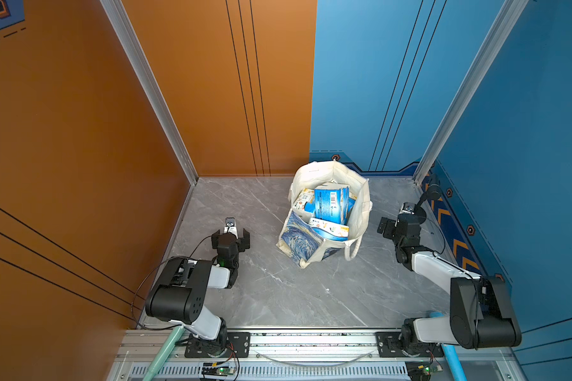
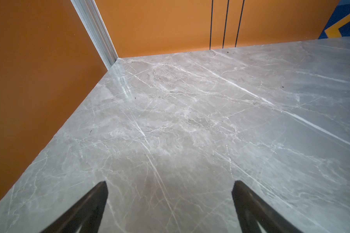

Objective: Put tissues into the canvas bag
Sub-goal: Reset both arms

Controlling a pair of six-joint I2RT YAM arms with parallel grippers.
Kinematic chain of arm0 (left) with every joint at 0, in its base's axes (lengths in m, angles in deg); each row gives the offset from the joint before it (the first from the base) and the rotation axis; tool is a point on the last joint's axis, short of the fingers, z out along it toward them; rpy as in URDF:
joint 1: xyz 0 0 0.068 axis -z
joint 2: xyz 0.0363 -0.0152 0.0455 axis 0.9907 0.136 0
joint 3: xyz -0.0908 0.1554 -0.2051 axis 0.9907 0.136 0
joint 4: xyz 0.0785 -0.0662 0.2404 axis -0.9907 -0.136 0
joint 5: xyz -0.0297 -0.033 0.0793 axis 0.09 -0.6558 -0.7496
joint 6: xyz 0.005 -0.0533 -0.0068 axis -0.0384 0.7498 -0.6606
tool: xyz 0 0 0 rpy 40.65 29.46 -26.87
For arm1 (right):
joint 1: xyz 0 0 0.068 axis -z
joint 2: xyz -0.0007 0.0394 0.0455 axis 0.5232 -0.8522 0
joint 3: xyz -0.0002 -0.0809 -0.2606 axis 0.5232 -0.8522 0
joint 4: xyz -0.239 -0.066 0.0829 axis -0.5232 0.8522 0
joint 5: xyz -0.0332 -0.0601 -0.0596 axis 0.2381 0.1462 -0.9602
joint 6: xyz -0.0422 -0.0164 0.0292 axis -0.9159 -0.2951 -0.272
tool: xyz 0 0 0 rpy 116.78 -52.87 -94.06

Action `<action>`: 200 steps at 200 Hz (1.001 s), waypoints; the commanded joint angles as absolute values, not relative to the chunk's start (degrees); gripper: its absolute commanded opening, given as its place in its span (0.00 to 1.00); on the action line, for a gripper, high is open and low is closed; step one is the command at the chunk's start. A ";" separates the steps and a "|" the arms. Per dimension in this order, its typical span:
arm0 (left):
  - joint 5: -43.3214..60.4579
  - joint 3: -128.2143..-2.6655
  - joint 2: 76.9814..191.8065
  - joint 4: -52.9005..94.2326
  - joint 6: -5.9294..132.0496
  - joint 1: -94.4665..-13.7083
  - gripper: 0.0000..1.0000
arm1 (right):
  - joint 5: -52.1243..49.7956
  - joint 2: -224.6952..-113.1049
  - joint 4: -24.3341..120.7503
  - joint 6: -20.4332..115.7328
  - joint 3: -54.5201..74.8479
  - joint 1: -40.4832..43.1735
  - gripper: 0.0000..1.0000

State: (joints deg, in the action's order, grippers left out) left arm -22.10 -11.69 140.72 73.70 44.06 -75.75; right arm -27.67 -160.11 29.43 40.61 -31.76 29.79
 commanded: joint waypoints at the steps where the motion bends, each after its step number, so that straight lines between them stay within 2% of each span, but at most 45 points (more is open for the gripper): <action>1: -21.48 -11.46 140.95 75.96 43.38 -75.94 0.98 | -29.95 -162.18 20.81 38.18 -35.30 30.75 1.00; 19: -21.24 -11.57 140.97 75.98 43.38 -76.03 0.98 | -29.26 -164.41 14.37 37.65 -38.16 30.39 1.00; 54: -21.09 -11.58 140.97 75.93 43.37 -76.08 0.98 | -29.83 -169.56 -9.41 32.15 -47.89 26.31 1.00; 93: -20.40 -12.45 140.98 74.28 43.79 -76.62 0.98 | -28.00 -168.14 -0.55 34.78 -44.88 28.65 1.00; 200: -19.74 -12.64 140.76 73.35 44.17 -77.00 0.98 | -28.57 -168.42 -1.59 34.23 -45.15 28.12 1.00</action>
State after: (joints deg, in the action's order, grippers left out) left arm -20.96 -11.86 140.72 74.13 44.10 -76.67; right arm -28.23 -169.00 -0.60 34.10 -45.84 28.54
